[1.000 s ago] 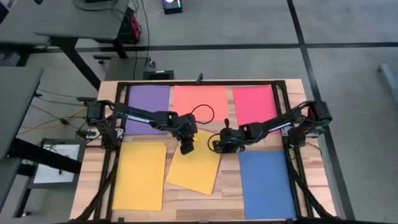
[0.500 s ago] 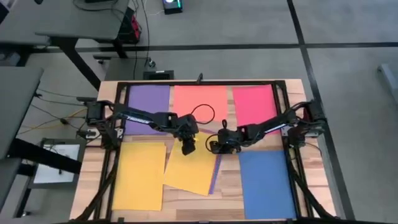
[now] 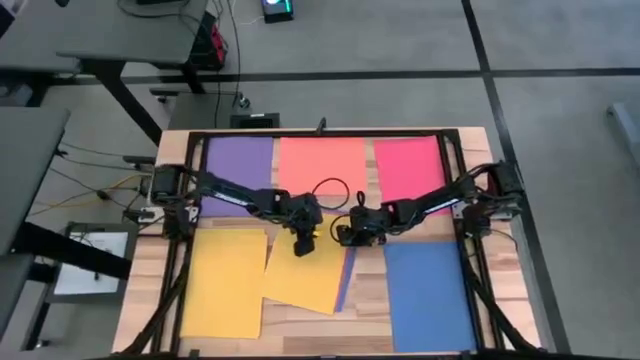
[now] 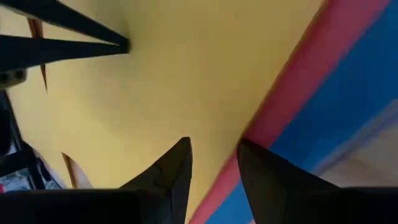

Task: Organize paper
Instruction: Stack the yellow paper on top of the other yellow paper

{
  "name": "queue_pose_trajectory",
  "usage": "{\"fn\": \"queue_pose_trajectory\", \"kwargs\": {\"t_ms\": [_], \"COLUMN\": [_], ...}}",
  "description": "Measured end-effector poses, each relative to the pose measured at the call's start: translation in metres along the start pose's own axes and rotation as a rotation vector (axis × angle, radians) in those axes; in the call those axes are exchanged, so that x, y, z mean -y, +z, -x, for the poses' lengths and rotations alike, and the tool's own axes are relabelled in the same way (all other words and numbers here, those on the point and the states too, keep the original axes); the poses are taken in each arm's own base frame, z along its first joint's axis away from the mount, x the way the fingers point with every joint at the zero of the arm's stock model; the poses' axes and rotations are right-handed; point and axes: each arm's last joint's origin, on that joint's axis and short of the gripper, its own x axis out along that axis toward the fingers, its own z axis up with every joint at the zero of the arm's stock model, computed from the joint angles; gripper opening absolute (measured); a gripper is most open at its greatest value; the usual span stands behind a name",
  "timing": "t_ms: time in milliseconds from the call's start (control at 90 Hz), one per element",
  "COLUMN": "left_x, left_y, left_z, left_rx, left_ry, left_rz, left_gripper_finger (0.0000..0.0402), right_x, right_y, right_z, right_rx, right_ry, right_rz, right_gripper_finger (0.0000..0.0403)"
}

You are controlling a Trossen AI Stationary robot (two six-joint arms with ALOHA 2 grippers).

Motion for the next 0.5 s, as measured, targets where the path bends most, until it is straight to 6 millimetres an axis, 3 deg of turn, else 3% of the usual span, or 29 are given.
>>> {"fn": "queue_pose_trajectory", "kwargs": {"t_ms": [500], "left_x": [0.0047], "left_y": [0.0015], "left_z": [-0.0091], "left_rx": [0.035], "left_ry": [-0.048], "left_rz": [0.035], "left_gripper_finger": [0.0], "right_x": [-0.0081], "right_y": [-0.0009], "right_z": [0.0002], "right_rx": [0.014], "right_ry": [0.078], "right_rz": [0.053], "right_gripper_finger": [0.0117]}}
